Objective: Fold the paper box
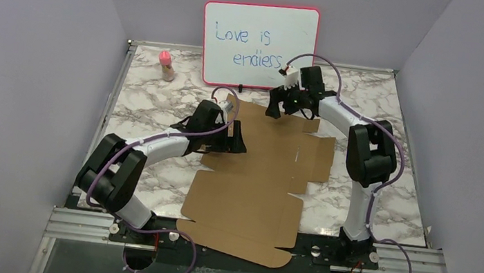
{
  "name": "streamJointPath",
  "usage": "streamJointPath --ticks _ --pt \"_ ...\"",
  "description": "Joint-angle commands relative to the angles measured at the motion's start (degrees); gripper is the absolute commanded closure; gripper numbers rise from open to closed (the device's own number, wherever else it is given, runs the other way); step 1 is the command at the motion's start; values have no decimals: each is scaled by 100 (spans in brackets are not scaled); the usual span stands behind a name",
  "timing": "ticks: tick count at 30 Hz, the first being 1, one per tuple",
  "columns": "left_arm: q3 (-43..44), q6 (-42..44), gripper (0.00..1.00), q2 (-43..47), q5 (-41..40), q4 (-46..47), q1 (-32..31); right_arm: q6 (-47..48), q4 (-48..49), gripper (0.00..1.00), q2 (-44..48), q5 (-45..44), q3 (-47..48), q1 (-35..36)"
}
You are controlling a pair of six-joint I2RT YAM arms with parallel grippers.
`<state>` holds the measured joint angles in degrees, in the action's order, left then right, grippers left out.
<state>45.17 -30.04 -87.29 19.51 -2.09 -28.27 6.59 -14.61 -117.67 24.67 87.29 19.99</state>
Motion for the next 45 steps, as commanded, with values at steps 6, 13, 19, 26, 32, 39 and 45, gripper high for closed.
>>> streamJointPath --ticks 6,13,19,26,32,39,45 --pt "-113 -72 15 -206 97 384 -161 560 108 11 -811 952 686 -296" --pt "-131 -72 16 -414 53 419 -204 880 -254 13 -1282 1650 1044 -375" --pt "-227 -136 16 -493 -34 503 -257 1180 -863 21 -1632 2189 1526 -386" --pt "-338 -189 16 -641 -70 611 -275 1615 -1711 36 -1932 2663 1986 -386" --pt "-359 -217 16 -797 -105 701 -293 1775 -1848 55 -1639 2806 1961 -375" --pt "-342 -230 16 -965 -26 779 -293 1942 -1616 65 -1007 2407 1378 -326" --pt "-363 -246 16 -1058 -1 859 -297 2077 -1403 68 -537 1792 794 -71"
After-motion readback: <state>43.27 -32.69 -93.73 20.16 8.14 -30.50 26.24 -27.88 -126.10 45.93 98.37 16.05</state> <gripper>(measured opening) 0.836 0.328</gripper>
